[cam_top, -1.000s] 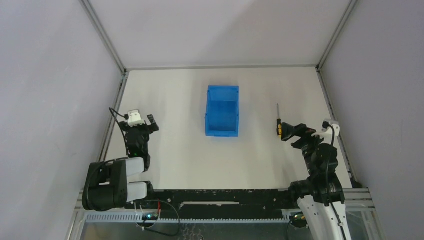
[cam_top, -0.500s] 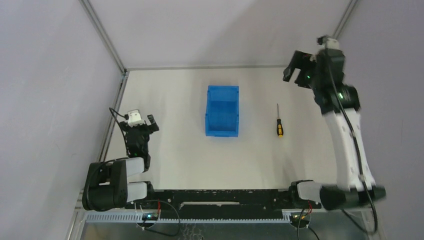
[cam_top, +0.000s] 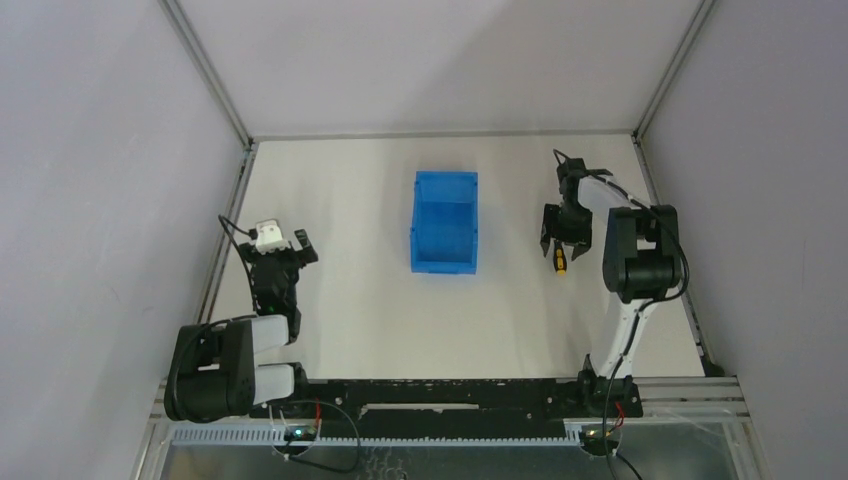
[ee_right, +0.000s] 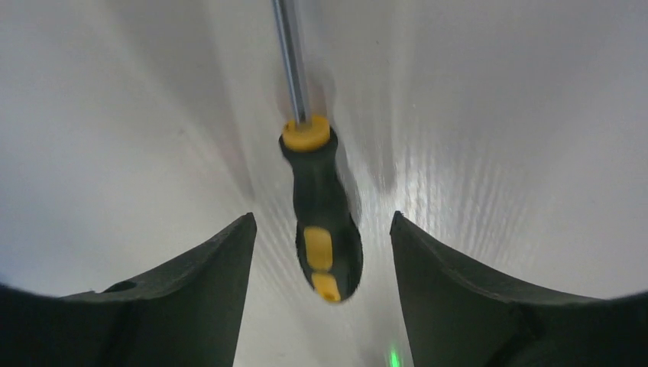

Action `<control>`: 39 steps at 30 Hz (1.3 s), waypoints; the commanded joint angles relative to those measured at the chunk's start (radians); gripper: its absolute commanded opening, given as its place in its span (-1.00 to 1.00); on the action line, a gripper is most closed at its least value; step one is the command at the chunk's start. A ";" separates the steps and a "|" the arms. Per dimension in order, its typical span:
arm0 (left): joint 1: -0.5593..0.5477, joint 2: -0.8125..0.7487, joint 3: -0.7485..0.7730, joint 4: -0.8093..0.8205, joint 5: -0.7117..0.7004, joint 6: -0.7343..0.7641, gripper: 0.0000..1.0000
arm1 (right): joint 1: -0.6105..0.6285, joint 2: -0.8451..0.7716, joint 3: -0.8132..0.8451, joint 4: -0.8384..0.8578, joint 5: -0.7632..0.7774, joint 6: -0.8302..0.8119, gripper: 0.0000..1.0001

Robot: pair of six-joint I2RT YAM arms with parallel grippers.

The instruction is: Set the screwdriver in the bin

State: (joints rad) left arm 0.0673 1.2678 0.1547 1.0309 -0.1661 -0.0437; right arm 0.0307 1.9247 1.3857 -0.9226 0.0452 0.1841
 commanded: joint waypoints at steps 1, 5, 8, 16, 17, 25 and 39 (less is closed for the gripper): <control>-0.004 -0.009 0.036 0.032 -0.009 0.015 1.00 | -0.009 0.070 -0.001 0.088 0.019 -0.021 0.39; -0.004 -0.009 0.036 0.032 -0.009 0.015 1.00 | -0.011 0.110 -0.001 0.098 0.076 -0.023 -0.17; -0.004 -0.009 0.036 0.032 -0.009 0.015 1.00 | -0.012 0.084 0.008 0.079 0.100 -0.030 -0.95; -0.004 -0.010 0.036 0.032 -0.010 0.015 1.00 | -0.003 -0.087 0.220 -0.201 0.145 -0.017 -1.00; -0.004 -0.009 0.036 0.032 -0.010 0.016 1.00 | -0.002 -0.100 0.251 -0.243 0.148 -0.014 -1.00; -0.005 -0.008 0.036 0.032 -0.010 0.015 1.00 | 0.059 -0.170 0.370 -0.391 0.185 0.058 -1.00; -0.004 -0.009 0.036 0.031 -0.010 0.016 1.00 | 0.589 0.048 0.771 -0.313 0.141 0.023 -1.00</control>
State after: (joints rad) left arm 0.0673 1.2678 0.1547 1.0309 -0.1661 -0.0437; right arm 0.5224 1.9388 2.0293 -1.2789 0.1761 0.2581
